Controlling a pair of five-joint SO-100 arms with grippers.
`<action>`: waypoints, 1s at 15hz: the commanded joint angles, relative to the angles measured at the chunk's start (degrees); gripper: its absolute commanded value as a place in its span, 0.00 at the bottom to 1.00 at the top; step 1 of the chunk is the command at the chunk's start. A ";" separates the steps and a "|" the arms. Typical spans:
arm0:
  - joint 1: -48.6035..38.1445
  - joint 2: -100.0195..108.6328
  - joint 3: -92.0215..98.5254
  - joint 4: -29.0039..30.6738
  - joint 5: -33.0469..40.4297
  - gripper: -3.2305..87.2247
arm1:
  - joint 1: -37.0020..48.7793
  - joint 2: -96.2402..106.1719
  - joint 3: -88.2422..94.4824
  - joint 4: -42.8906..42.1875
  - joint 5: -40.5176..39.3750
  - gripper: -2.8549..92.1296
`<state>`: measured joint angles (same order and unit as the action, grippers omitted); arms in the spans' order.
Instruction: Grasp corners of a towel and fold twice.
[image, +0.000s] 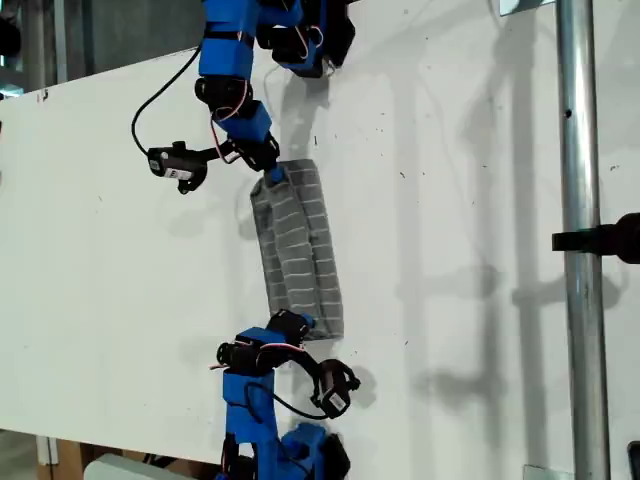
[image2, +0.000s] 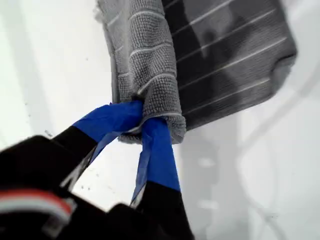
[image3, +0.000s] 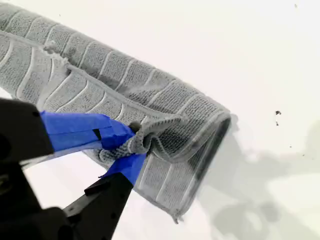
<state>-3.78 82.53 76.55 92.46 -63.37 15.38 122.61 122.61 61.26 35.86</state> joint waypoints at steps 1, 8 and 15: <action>-8.61 6.59 2.99 -2.11 5.71 0.00 | 10.11 -3.69 -6.42 -4.66 -8.35 0.03; -31.11 19.34 5.10 -9.32 24.26 0.00 | 25.93 -24.08 -37.53 -7.82 -21.18 0.03; -29.79 38.67 35.68 -23.12 18.54 0.00 | 19.78 -16.52 -19.07 -9.32 -17.40 0.03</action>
<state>-35.60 116.72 107.31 73.30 -42.80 36.12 101.95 101.07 53.09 17.31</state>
